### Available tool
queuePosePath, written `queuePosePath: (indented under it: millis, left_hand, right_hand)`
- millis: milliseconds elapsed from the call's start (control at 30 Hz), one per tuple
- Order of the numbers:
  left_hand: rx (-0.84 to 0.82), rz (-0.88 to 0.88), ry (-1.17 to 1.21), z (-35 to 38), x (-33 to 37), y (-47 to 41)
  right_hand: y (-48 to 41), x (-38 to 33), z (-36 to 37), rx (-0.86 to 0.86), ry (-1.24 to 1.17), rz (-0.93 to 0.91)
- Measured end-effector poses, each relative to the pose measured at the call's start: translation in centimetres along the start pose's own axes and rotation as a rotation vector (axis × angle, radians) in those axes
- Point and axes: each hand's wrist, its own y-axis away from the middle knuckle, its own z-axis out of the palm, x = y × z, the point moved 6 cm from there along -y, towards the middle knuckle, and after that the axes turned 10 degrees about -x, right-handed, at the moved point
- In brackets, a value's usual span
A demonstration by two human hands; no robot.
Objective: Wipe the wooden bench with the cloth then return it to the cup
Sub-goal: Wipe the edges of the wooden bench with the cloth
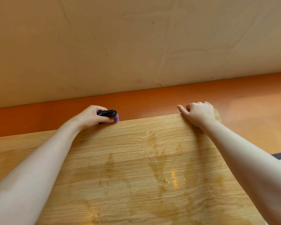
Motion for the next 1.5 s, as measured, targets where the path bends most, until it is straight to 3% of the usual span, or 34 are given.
queuePosePath:
  millis: [167,267,400,500,733,967,1267,1500]
  left_hand:
    - [0.037,0.036,0.042,0.4,-0.1,-0.1]
    - [0.022,0.041,0.041,0.2,-0.2,-0.1]
    - [0.024,0.058,-0.006,0.1,-0.1,-0.1]
    - [0.000,0.032,-0.065,-1.9,-1.7,1.5]
    - [-0.009,0.000,0.032,-5.6,-6.0,4.9]
    - [-0.006,0.005,-0.032,-1.9,-3.1,0.4]
    - [0.042,-0.086,0.011,-5.7,-5.9,5.1]
    - [0.000,-0.054,0.014,-3.9,-3.8,2.6]
  right_hand:
    - [0.8,-1.8,-0.6,0.065,-0.152,0.038]
    - [1.5,-8.8,-1.7,0.115,-0.300,-0.057]
    - [1.8,-21.0,-2.1,0.030,-0.337,-0.208]
    - [1.4,-24.7,-0.5,-0.085,-0.325,-0.122]
    - [1.2,-25.5,0.6,-0.008,-0.224,-0.070]
    - [0.9,-25.1,0.9,-0.027,-0.254,-0.080]
    - [0.7,-25.4,1.1,-0.043,-0.230,-0.084]
    - [0.5,-25.4,1.1,-0.043,-0.211,-0.071]
